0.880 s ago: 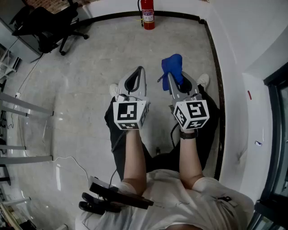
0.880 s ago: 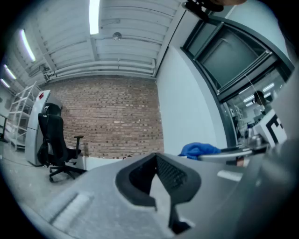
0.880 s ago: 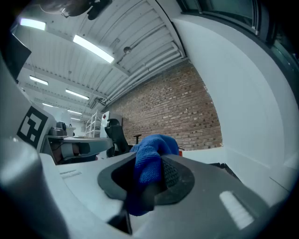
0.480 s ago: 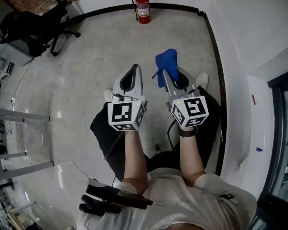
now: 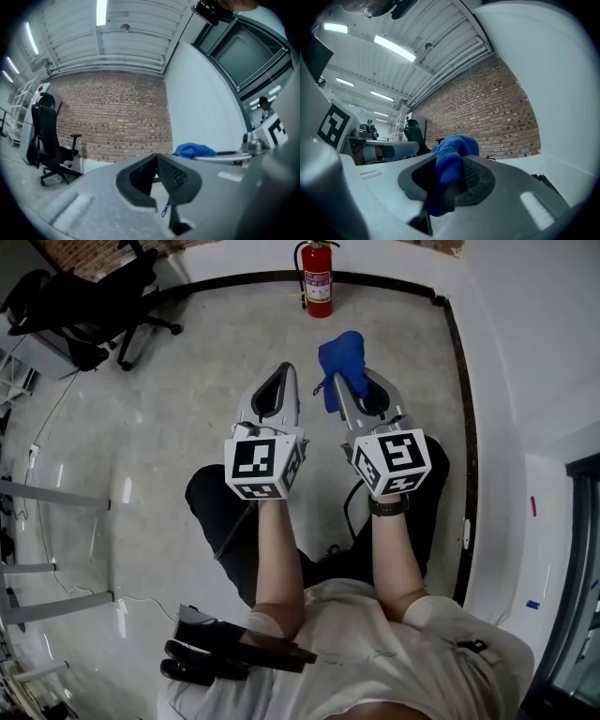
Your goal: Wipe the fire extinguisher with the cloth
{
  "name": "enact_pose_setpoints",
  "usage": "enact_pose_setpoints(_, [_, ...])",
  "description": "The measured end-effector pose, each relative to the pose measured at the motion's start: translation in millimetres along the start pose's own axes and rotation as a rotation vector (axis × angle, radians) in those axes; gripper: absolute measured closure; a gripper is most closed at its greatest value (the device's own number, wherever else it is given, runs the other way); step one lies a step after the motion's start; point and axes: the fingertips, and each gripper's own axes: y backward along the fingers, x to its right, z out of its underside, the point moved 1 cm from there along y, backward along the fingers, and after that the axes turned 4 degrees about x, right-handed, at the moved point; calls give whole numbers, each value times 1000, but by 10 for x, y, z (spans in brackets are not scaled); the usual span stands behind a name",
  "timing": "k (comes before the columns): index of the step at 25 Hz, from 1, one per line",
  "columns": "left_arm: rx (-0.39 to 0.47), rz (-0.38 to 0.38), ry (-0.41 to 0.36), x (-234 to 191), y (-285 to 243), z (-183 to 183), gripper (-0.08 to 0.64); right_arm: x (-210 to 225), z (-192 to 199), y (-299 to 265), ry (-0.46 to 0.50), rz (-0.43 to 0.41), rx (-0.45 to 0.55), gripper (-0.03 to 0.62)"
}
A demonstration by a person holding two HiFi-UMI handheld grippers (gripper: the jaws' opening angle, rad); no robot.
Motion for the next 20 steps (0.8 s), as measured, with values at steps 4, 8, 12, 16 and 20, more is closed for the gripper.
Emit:
enact_pose_setpoints(4, [5,-15,31,-126,-301,80,560,183,40,-263,8,-1,-8,511])
enact_pose_setpoints(8, [-3,6,29,-117,-593,216,560,396,181,-447,0,-3,-28,511])
enact_pose_setpoints(12, [26,-5,32,-242,-877,132,560,572,128,-683,7,-7,-9,511])
enact_pose_setpoints(16, [36,-20,8,-221,-1123,12,560,800,-58,-891,29,-29,17,511])
enact_pose_setpoints(20, [39,-63,16,-267,-1294,108,560,980,20,-1088,7,-75,5,511])
